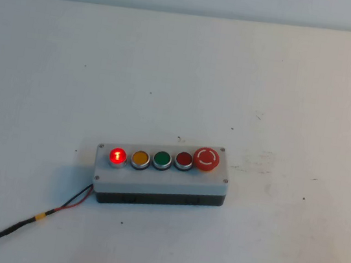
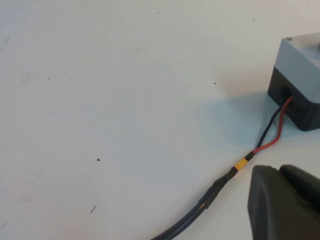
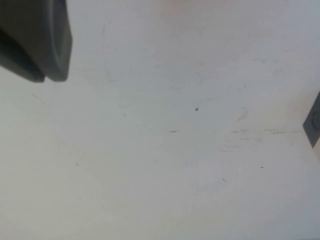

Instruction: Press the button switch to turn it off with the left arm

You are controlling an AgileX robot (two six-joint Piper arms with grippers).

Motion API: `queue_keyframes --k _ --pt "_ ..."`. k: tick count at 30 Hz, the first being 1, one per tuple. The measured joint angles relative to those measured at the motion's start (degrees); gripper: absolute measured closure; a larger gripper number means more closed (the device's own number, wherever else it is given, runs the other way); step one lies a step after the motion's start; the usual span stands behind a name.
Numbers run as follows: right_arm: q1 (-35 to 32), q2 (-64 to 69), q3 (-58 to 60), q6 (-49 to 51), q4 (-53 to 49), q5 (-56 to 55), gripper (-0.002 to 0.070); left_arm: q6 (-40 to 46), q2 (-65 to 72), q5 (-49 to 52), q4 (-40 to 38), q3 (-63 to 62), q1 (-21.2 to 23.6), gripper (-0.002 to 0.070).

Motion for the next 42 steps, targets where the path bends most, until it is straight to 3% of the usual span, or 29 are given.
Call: queue_keyframes --k 34,42 --pt "0.0 0.0 0.0 0.0 0.0 0.0 0.0692 -1.1 0.0 -0.2 -0.2 0.0 0.0 0.0678" --pt "0.0 0.0 0.0 0.0 0.0 0.0 0.0692 -2.9 0.0 -10.1 -15.5 0.0 0.0 0.0678"
